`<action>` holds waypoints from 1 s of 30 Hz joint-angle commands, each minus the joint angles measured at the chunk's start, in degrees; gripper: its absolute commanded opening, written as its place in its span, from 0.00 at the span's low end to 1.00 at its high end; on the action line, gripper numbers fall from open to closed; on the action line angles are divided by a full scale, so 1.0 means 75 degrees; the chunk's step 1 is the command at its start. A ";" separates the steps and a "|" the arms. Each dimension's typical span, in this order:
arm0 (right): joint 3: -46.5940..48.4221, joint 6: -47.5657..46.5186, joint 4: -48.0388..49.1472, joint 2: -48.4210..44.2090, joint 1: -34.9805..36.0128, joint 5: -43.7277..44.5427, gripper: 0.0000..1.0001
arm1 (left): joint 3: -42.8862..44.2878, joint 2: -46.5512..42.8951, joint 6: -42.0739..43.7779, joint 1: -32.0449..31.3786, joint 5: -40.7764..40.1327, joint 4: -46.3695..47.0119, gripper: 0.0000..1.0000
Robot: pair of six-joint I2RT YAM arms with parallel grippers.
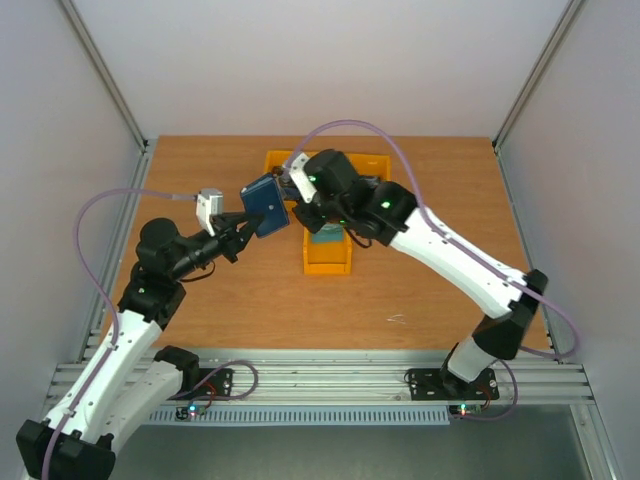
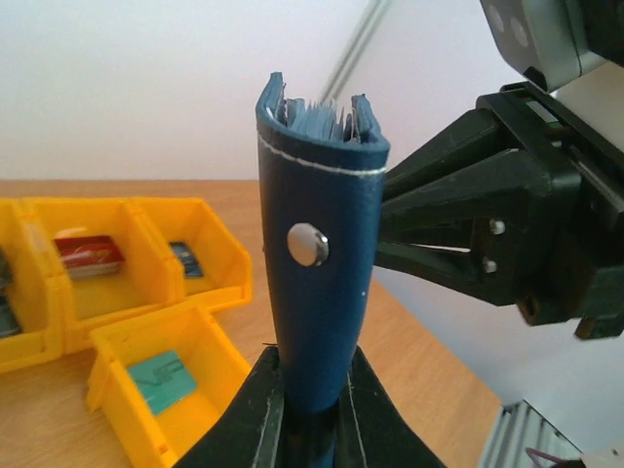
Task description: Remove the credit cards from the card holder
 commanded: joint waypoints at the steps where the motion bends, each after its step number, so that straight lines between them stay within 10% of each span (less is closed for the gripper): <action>1: -0.0474 -0.0313 0.0507 -0.1134 -0.0385 -0.2730 0.14 | 0.0321 -0.0084 0.0290 -0.0022 0.1347 0.1358 0.00; 14: -0.0799 0.0083 0.0469 -0.1625 -0.0913 -0.4363 0.22 | 0.0935 0.0148 -0.0128 -0.0012 0.3087 0.1917 0.00; 30: -0.0142 -0.0860 -0.0747 -0.1275 -0.1068 -0.7826 0.68 | 0.1077 0.0309 0.0677 -0.0022 0.3833 0.1719 0.00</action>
